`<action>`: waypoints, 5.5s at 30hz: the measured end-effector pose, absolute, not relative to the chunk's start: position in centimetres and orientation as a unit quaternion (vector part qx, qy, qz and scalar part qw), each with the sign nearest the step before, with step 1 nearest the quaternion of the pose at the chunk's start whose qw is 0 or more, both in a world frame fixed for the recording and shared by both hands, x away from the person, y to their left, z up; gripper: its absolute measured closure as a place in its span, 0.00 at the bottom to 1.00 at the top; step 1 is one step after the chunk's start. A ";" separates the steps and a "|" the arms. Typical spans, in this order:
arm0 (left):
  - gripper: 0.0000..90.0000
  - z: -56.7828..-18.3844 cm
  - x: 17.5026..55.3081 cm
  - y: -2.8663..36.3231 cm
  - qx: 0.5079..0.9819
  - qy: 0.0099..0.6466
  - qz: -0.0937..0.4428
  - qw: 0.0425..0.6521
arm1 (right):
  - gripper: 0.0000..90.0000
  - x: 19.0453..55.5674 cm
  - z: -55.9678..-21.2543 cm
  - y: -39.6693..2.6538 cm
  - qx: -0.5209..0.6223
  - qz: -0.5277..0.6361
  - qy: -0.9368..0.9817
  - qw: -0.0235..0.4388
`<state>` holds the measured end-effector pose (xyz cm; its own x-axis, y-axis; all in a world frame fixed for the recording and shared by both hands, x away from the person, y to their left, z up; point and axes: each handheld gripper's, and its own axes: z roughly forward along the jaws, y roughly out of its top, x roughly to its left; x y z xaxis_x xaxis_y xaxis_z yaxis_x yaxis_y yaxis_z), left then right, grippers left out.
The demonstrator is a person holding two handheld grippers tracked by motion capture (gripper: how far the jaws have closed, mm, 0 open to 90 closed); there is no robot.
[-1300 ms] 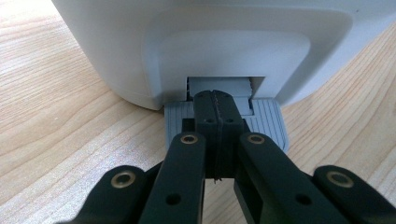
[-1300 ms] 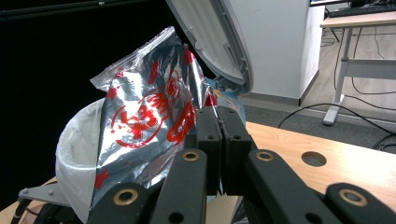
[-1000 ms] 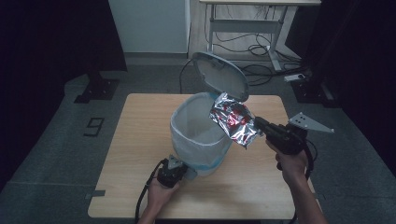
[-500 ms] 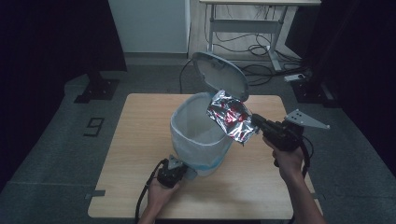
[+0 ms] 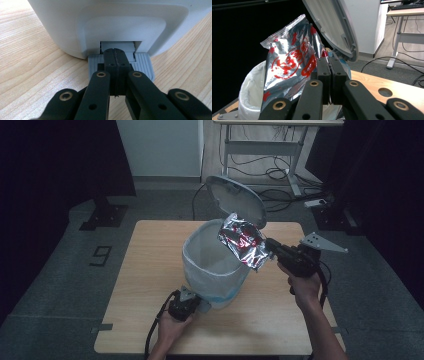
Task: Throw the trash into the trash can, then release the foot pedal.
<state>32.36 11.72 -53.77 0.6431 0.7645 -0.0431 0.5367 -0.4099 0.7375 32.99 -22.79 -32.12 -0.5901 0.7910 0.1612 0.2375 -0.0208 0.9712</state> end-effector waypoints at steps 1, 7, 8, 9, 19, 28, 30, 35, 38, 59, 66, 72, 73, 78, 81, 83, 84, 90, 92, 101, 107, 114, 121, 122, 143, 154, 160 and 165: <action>1.00 -53.8 32.4 11.7 0.826 0.394 0.152 0.374 | 0.98 33.0 -32.1 -22.7 0.389 0.599 0.661 0.230; 1.00 -53.8 32.4 11.7 0.825 0.394 0.152 0.374 | 0.98 33.4 -31.9 -22.1 0.387 0.600 0.662 0.229; 1.00 -53.8 32.4 11.7 0.826 0.395 0.151 0.374 | 0.98 33.4 -31.8 -22.0 0.385 0.599 0.663 0.230; 1.00 -53.8 32.4 11.7 0.825 0.395 0.151 0.374 | 0.98 33.5 -31.8 -21.9 0.385 0.599 0.664 0.230; 1.00 -53.8 32.4 11.7 0.826 0.394 0.151 0.374 | 0.98 34.2 -31.4 -21.0 0.384 0.596 0.668 0.228; 1.00 -53.8 32.4 11.7 0.826 0.394 0.152 0.374 | 0.98 34.6 -30.9 -20.0 0.380 0.593 0.672 0.229; 1.00 -53.8 32.4 11.7 0.826 0.394 0.151 0.374 | 0.98 34.7 -30.8 -19.9 0.380 0.593 0.672 0.228; 1.00 -53.8 32.4 11.7 0.826 0.394 0.152 0.373 | 0.98 35.0 -30.8 -19.4 0.379 0.592 0.674 0.229; 1.00 -53.8 32.4 11.7 0.826 0.393 0.152 0.374 | 0.98 35.1 -30.9 -19.1 0.379 0.591 0.674 0.227; 1.00 -53.8 32.3 11.7 0.826 0.393 0.154 0.373 | 0.78 36.5 -31.5 -17.3 0.376 0.578 0.687 0.230; 1.00 -53.8 32.3 11.7 0.827 0.392 0.155 0.373 | 0.62 36.3 -32.2 -17.6 0.377 0.566 0.692 0.242; 1.00 -53.8 32.3 11.7 0.826 0.392 0.154 0.374 | 0.59 36.1 -32.6 -18.2 0.371 0.559 0.702 0.238; 1.00 -53.8 32.3 11.7 0.826 0.392 0.154 0.374 | 0.59 36.1 -32.6 -18.2 0.371 0.559 0.702 0.238; 1.00 -53.8 32.3 11.7 0.826 0.392 0.154 0.374 | 0.58 35.4 -33.3 -19.0 0.358 0.555 0.707 0.252; 1.00 -53.8 32.3 11.7 0.827 0.391 0.155 0.374 | 0.58 35.1 -33.6 -19.3 0.354 0.556 0.708 0.253; 1.00 -53.8 32.3 11.8 0.828 0.391 0.154 0.373 | 0.57 34.8 -33.8 -19.7 0.352 0.555 0.710 0.253; 1.00 -53.8 32.3 11.7 0.827 0.391 0.154 0.373 | 0.57 34.6 -34.0 -20.1 0.351 0.556 0.709 0.253; 1.00 -53.8 32.3 11.7 0.825 0.393 0.153 0.375 | 0.57 34.0 -34.6 -21.2 0.354 0.559 0.707 0.250; 1.00 -53.8 32.3 11.7 0.826 0.392 0.154 0.375 | 0.56 33.7 -35.0 -21.9 0.356 0.562 0.704 0.248; 1.00 -53.8 32.3 11.7 0.826 0.391 0.157 0.375 | 0.56 32.7 -36.6 -23.4 0.365 0.561 0.701 0.247; 1.00 -53.9 32.2 11.7 0.825 0.391 0.158 0.376 | 0.56 32.0 -38.1 -24.4 0.375 0.560 0.697 0.246; 1.00 -53.8 32.3 11.8 0.825 0.391 0.156 0.377 | 0.56 31.6 -39.0 -24.7 0.378 0.558 0.697 0.246; 0.88 -53.7 32.5 12.2 0.822 0.399 0.143 0.380 | 0.56 31.3 -39.8 -24.8 0.381 0.559 0.695 0.244; 0.82 -53.7 32.5 12.2 0.822 0.399 0.143 0.380 | 0.56 31.2 -40.0 -24.9 0.383 0.559 0.694 0.243; 0.42 -52.3 31.6 14.9 0.808 0.414 0.134 0.398 | 0.56 30.1 -43.7 -26.2 0.401 0.558 0.686 0.238; 0.43 -52.2 31.4 14.6 0.816 0.405 0.137 0.388 | 0.56 29.8 -46.0 -27.3 0.419 0.540 0.691 0.234; 0.44 -52.1 31.3 14.7 0.815 0.407 0.138 0.390 | 0.56 29.6 -46.8 -27.8 0.425 0.533 0.694 0.231; 0.44 -52.0 31.3 14.9 0.815 0.406 0.139 0.390 | 0.55 29.4 -47.6 -28.6 0.433 0.525 0.696 0.229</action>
<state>31.27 14.92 -52.00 0.6319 0.7697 -0.0907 0.5531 -0.3659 0.7484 29.43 -28.55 -47.56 -0.5213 0.8425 0.1360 0.3620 0.0740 0.9292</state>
